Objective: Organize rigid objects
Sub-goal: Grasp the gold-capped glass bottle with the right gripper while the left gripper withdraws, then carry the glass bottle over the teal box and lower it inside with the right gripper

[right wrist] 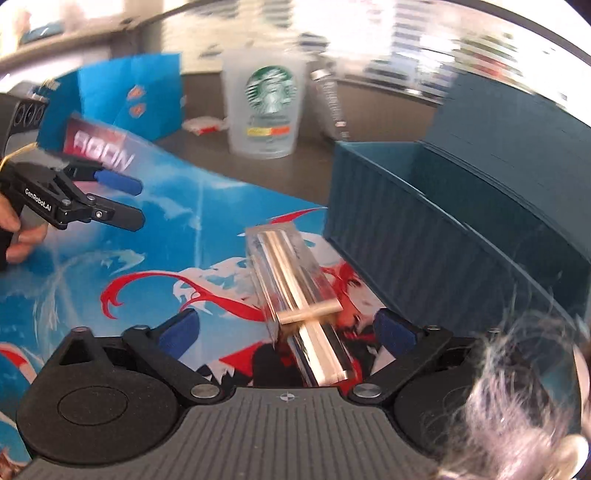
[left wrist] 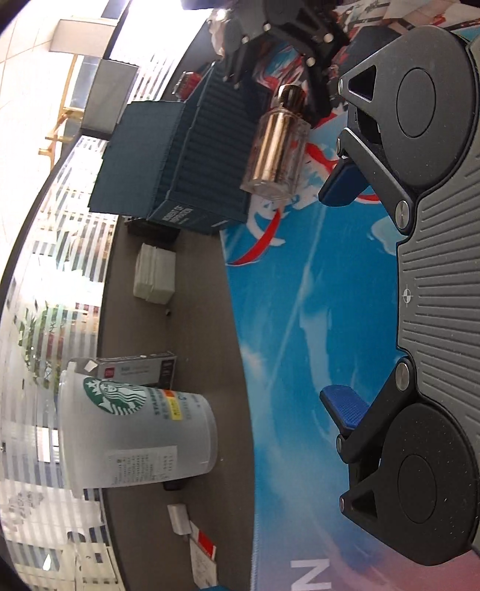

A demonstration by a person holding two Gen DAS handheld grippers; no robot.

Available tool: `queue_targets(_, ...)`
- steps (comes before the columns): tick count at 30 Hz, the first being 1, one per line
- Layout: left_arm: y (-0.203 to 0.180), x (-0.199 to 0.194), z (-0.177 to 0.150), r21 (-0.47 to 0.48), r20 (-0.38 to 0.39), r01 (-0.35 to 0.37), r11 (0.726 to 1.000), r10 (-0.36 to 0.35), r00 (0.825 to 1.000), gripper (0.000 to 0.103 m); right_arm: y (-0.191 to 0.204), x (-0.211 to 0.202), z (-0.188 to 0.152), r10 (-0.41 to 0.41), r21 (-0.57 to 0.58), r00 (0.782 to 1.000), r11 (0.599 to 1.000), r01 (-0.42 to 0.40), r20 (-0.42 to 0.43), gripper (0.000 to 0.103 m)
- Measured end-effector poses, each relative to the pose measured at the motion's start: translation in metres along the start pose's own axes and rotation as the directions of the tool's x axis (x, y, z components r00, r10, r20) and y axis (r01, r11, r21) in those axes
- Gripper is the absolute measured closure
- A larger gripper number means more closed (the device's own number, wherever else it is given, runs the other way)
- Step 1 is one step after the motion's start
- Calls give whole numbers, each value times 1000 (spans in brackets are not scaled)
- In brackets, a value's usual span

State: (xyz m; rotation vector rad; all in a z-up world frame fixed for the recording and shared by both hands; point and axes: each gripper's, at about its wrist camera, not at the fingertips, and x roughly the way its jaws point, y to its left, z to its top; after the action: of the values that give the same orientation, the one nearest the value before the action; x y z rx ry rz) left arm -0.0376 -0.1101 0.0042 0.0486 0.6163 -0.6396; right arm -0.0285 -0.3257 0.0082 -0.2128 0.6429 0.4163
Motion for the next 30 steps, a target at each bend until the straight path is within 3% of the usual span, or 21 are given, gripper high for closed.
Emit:
queue_targets(3, -1, 2, -5, 7, -24, 14, 1000, -14, 1000, 0, -3, 9, 10, 17, -38, 999, 999, -18, -42, 7)
queue_targets(6, 1, 1, -5, -3, -26, 22, 1000, -22, 999, 0, -8, 24, 18, 36, -33, 996, 999, -39, -87, 25)
queue_targets(8, 2, 1, -6, -15, -24, 21, 1000, -22, 999, 0, -8, 33, 21, 52, -41, 992, 998, -57, -118, 48)
queue_targets(12, 3, 1, -5, -18, -24, 22, 1000, -23, 999, 0, -12, 38, 28, 76, -39, 986, 996, -83, -146, 54)
queue_targets(13, 2, 1, -5, -16, -25, 20, 1000, -21, 999, 0, -13, 39, 30, 76, -36, 985, 996, -83, -153, 61)
queue_targets(19, 2, 1, -6, -16, -27, 19, 1000, -19, 999, 0, -4, 40, 40, 64, -68, 975, 994, -81, -213, 68)
queue_targets(30, -1, 3, -6, 5, -35, 2, 1000, -1, 999, 0, 16, 24, 58, 33, -148, 966, 986, -73, -256, 68)
